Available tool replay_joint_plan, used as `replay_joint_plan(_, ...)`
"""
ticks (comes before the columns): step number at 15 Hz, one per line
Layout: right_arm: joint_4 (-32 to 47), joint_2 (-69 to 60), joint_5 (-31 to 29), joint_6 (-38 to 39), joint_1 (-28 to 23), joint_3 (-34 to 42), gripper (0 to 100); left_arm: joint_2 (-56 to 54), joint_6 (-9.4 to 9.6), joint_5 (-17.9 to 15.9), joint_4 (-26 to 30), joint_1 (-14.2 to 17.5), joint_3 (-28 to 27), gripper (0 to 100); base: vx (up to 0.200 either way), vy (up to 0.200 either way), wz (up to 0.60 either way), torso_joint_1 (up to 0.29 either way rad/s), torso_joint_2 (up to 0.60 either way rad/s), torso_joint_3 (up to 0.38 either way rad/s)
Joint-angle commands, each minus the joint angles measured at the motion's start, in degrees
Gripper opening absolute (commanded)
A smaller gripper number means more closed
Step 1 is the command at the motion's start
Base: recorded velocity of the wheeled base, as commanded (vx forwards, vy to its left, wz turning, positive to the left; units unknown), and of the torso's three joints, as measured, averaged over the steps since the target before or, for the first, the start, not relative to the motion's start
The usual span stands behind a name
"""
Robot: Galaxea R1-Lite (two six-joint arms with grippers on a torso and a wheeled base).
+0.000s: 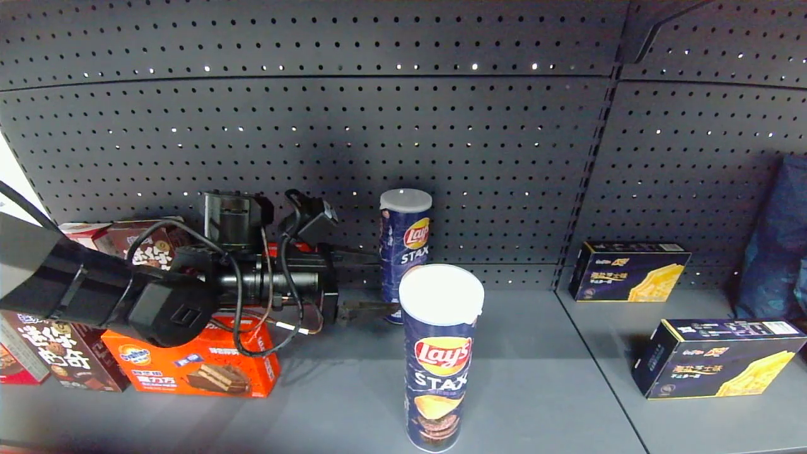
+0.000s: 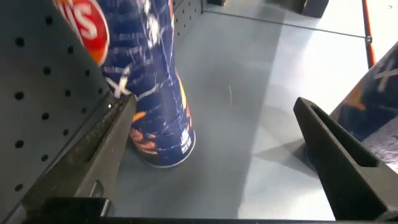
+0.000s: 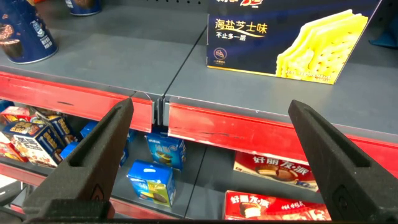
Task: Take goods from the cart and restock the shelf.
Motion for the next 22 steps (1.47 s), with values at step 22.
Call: replay_joint_plan(22, 0.0, 0.1, 0.0, 0.0, 0.0, 0.0, 100, -0.1, 2.38, 3.4, 0.0, 3.8, -3.5, 100, 0.000, 0.000, 0.00, 0.000, 0.00, 0.000)
